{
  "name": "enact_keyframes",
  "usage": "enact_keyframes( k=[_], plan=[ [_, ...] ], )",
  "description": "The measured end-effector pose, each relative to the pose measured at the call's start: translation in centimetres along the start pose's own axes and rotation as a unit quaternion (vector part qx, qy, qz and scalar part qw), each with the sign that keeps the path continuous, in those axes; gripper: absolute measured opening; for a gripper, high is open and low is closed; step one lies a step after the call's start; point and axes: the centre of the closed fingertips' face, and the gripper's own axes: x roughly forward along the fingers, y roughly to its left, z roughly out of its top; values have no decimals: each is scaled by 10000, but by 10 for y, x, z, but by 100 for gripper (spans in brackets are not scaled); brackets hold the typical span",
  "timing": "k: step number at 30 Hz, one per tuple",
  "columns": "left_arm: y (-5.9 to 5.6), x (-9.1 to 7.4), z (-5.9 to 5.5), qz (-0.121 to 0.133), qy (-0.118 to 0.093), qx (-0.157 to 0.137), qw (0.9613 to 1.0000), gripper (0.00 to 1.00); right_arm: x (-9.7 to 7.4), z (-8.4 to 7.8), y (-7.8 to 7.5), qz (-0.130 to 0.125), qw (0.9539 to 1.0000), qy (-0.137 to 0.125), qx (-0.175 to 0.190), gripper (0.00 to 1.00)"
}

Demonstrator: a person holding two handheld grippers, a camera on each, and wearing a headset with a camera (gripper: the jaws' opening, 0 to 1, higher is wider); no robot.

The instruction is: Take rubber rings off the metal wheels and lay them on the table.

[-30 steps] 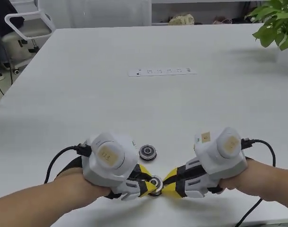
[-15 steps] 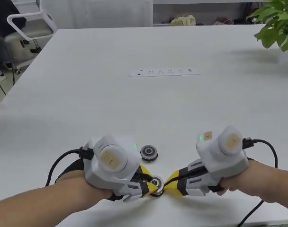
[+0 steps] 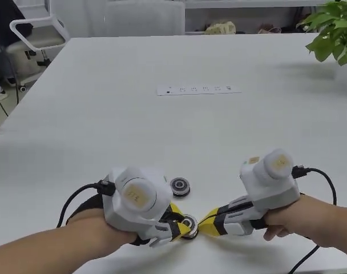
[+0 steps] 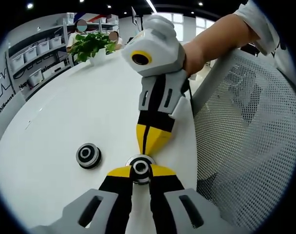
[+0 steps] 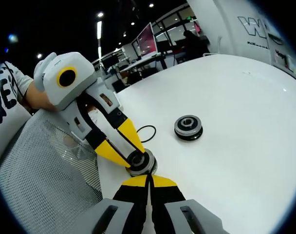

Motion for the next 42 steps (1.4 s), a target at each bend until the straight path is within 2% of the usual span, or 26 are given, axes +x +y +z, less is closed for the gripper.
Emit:
enact_keyframes(
  k=[18,24,30,42],
  plan=[
    [-1,1,0,7,10,-20,10000,8,-4,8,-4,12,9985,-262,491,0],
    [-2,1,1,13,31,-31,10000,8,-3,9,-5,-38,9982,-295,516,0],
    [-1,1,0,18,42,-25,10000,8,-5,15,-3,56,9972,-433,615,0],
    [-1,1,0,48,80,-24,10000,8,-6,16,1,159,9970,-434,615,0]
  ],
)
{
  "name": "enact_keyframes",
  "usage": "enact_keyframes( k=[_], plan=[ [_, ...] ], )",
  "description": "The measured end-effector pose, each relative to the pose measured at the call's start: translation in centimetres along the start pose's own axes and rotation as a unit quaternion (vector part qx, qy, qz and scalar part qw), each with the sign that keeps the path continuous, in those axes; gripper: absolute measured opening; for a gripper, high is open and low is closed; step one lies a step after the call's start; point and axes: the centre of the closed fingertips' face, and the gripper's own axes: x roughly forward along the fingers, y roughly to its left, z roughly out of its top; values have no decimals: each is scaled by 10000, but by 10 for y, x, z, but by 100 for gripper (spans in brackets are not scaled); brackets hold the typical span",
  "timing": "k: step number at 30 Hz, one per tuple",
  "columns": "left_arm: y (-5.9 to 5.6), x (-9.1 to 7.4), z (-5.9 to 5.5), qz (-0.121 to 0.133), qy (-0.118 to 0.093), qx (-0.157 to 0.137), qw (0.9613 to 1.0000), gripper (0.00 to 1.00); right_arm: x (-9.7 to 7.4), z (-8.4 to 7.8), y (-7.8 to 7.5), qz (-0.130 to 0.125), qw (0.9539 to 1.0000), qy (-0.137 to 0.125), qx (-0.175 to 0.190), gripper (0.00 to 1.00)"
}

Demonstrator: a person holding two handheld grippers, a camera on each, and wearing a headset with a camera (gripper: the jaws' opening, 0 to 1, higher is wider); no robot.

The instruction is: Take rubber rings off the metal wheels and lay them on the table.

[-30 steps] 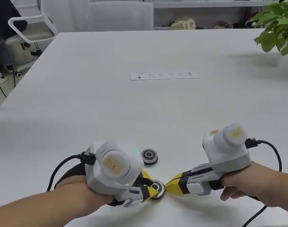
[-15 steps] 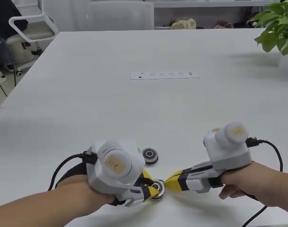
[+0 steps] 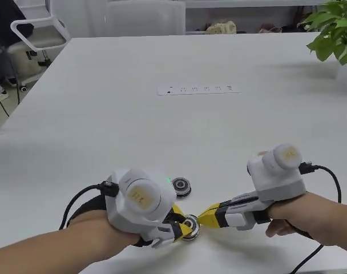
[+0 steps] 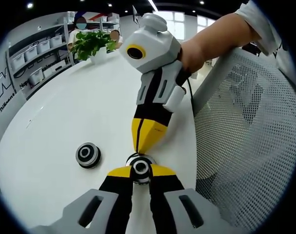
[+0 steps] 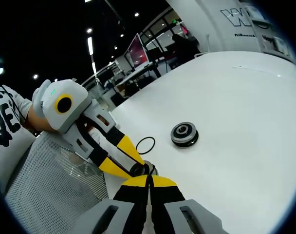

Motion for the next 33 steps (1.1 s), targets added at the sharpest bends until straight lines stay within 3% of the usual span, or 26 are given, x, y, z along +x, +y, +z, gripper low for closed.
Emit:
enact_keyframes(
  k=[11,33],
  plan=[
    [-1,0,0,-5,5,13,10000,7,-1,-2,1,-9,10000,96,9,0],
    [-2,0,-1,-16,15,31,10000,7,0,1,13,304,9990,-8,313,0]
  ],
)
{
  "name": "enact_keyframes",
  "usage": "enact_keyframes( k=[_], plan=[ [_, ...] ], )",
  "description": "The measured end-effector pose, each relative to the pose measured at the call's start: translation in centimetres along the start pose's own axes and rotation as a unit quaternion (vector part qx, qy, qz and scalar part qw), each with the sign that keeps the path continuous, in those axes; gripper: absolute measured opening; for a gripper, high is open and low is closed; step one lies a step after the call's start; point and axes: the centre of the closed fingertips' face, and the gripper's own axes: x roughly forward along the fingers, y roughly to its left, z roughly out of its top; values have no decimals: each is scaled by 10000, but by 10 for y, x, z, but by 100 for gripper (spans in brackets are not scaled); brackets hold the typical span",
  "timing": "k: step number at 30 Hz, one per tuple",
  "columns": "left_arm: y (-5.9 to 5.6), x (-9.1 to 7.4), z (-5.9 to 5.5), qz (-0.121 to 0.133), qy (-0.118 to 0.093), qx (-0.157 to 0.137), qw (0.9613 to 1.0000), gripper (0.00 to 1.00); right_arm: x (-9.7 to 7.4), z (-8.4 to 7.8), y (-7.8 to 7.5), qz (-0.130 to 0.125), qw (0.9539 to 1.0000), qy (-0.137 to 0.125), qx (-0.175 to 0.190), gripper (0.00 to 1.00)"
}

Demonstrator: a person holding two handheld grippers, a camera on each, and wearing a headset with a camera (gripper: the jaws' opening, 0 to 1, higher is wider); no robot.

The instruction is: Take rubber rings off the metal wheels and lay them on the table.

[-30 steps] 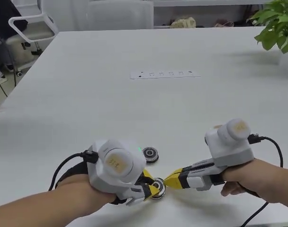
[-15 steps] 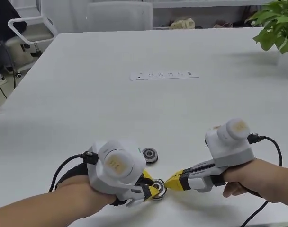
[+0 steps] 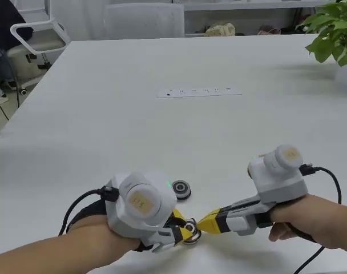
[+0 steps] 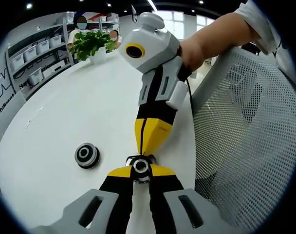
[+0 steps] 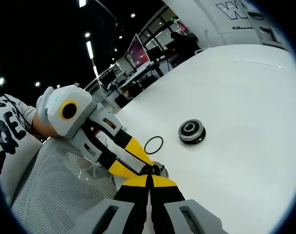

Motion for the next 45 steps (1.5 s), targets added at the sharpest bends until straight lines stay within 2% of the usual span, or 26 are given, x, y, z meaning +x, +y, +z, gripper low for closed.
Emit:
enact_keyframes(
  k=[4,6,7,8,9,11,20,34,40,45],
  plan=[
    [0,0,0,4,-2,-2,10000,7,2,3,4,51,10000,-51,-25,0],
    [0,0,0,13,-3,0,10000,7,5,4,16,318,9995,-87,-36,0],
    [0,0,1,12,-3,-3,10000,7,6,3,16,258,9996,-49,-88,0],
    [0,0,1,12,-6,-1,10000,7,7,-1,14,176,9993,96,-326,0],
    [0,0,1,11,-10,-1,10000,7,8,-1,13,145,9991,88,-392,0],
    [0,0,1,4,-26,0,10000,7,7,1,12,140,9995,31,-292,0],
    [-1,0,1,-54,-124,36,9999,8,1,1,3,-4,9996,-19,-285,0],
    [-2,-2,2,-128,-65,22,9999,13,-2,3,1,-19,9996,-93,-260,0],
    [-5,-10,5,-201,-107,-7,9997,20,-3,5,2,-16,9996,-153,-244,0],
    [-4,-18,9,-220,-172,-62,9996,21,-5,7,1,-24,9996,-196,-209,0]
  ],
)
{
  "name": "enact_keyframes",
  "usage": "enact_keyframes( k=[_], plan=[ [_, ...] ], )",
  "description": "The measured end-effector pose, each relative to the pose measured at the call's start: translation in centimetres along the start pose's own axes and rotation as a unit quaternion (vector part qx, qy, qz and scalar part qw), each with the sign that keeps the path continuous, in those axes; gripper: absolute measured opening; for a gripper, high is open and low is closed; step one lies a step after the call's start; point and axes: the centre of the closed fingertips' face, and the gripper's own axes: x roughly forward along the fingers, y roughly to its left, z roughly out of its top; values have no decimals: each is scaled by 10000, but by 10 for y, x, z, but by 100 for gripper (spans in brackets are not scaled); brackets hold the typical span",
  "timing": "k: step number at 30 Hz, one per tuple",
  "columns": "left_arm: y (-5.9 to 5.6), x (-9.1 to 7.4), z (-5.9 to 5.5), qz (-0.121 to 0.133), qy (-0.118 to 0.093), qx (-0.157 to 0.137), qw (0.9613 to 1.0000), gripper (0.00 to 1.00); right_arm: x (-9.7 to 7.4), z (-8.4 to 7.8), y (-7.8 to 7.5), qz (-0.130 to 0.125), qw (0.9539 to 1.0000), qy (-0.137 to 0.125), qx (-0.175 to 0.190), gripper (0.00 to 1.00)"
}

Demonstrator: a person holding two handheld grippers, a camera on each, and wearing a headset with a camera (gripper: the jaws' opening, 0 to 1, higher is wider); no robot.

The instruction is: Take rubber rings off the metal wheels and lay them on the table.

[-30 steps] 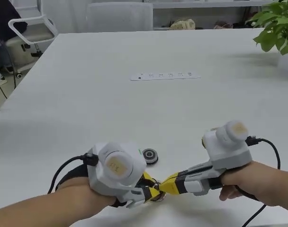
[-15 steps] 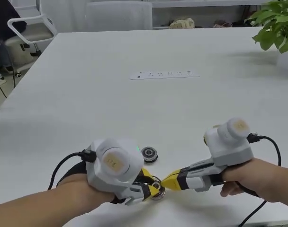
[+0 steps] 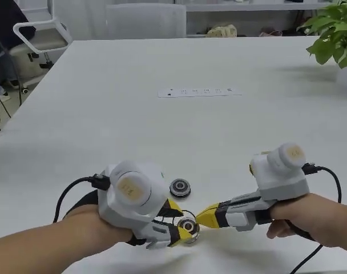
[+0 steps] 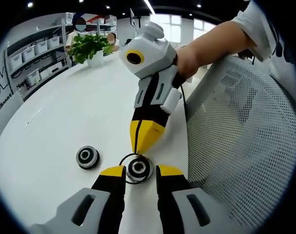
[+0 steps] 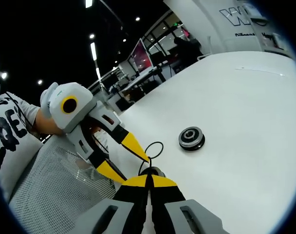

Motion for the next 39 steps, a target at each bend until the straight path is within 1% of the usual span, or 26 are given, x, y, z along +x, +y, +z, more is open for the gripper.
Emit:
enact_keyframes(
  k=[10,14,19,21,25,28,33,39],
  plan=[
    [-2,-23,8,19,-255,-162,9995,29,-1,2,0,5,10000,-42,30,0],
    [0,-35,12,92,-405,-274,9988,32,-2,2,0,-1,10000,-58,40,0],
    [1,-47,14,177,-542,-367,9977,35,-2,4,0,-15,10000,-74,44,0],
    [1,-52,14,210,-618,-450,9969,37,-2,4,0,-16,10000,-82,41,0],
    [1,-62,12,268,-686,-557,9957,41,-2,6,-1,-30,9999,-100,38,0],
    [1,-68,9,329,-703,-582,9953,43,-3,9,0,-34,9999,-129,30,0],
    [3,-79,3,457,-777,-684,9936,46,-3,13,-1,-46,9998,-178,28,0],
    [7,-86,-4,607,-837,-859,9909,48,-2,14,1,-39,9999,-139,4,0]
  ],
)
